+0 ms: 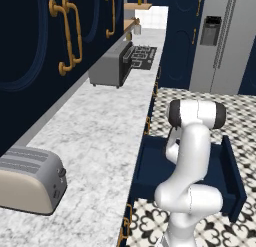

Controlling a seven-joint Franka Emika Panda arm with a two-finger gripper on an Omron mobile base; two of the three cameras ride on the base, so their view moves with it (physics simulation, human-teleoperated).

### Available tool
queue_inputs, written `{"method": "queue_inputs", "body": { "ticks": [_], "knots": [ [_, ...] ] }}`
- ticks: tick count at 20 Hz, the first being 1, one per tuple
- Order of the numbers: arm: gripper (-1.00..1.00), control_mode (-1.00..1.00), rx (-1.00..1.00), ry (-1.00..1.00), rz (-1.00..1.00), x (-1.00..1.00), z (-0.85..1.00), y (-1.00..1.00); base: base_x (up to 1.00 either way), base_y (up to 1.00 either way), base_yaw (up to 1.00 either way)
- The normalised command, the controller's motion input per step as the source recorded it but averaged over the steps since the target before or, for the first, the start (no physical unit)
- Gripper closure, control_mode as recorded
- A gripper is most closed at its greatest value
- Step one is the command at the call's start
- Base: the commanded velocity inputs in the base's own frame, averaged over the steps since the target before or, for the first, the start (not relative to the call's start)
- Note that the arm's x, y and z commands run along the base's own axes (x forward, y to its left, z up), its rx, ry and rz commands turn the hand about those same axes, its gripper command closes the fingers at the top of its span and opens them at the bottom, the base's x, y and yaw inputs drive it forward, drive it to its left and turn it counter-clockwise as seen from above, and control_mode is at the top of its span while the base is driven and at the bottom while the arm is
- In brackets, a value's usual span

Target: Take a straw from the drawer in front and place it inside the glass cup on the dining counter.

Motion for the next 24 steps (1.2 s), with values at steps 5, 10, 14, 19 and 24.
{"method": "queue_inputs", "body": {
  "ticks": [5,10,14,19,24],
  "knots": [
    [1.00,-1.00,0.02,0.00,-0.02,-0.10,0.10,0.00,0.00,0.00,0.00],
    [1.00,-1.00,-0.02,-0.09,-0.01,-0.27,0.68,0.00,0.00,0.00,0.00],
    [1.00,-1.00,-0.09,-0.20,0.00,-0.31,1.00,0.00,0.00,0.00,0.00],
    [1.00,-1.00,-0.03,-0.17,0.00,-0.11,1.00,-0.08,0.00,0.00,0.00],
    [1.00,-1.00,0.00,-0.09,0.00,-0.01,1.00,-0.17,0.00,0.00,0.00]
  ]
}}
